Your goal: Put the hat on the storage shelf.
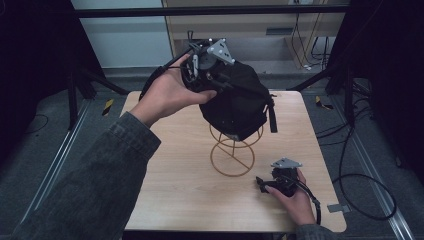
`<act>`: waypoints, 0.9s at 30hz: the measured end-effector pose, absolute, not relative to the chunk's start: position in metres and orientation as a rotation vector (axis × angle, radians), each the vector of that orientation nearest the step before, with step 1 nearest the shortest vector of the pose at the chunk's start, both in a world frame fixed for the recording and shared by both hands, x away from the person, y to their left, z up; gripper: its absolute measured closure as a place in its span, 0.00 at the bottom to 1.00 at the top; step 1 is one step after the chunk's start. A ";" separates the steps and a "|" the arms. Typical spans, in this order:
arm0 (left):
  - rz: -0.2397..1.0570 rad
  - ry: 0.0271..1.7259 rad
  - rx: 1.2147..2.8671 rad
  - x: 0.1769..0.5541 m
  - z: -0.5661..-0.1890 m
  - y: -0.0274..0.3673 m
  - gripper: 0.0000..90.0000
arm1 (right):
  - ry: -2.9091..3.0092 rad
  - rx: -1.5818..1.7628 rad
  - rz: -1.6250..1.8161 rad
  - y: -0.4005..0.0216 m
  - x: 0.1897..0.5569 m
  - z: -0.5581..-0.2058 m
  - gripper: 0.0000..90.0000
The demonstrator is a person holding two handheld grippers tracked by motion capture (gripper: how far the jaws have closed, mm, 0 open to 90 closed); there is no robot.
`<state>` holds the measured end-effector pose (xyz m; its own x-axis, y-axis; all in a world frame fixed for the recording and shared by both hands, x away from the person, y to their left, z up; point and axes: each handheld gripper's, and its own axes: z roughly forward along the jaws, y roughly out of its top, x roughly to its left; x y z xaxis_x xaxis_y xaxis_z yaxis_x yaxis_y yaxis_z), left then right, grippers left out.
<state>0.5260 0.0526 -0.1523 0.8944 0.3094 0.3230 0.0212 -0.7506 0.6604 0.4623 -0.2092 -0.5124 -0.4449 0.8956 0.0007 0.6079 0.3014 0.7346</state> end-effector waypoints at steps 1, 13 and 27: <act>0.547 0.236 2.373 0.526 -0.153 0.051 0.82 | 2.164 1.343 0.950 -0.209 0.462 -0.512 0.08; 0.550 0.229 2.419 0.530 -0.163 0.038 0.82 | 2.164 1.342 0.944 -0.209 0.462 -0.512 0.08; 0.523 0.237 2.451 0.537 -0.179 0.031 0.82 | 2.166 1.340 0.945 -0.209 0.462 -0.512 0.08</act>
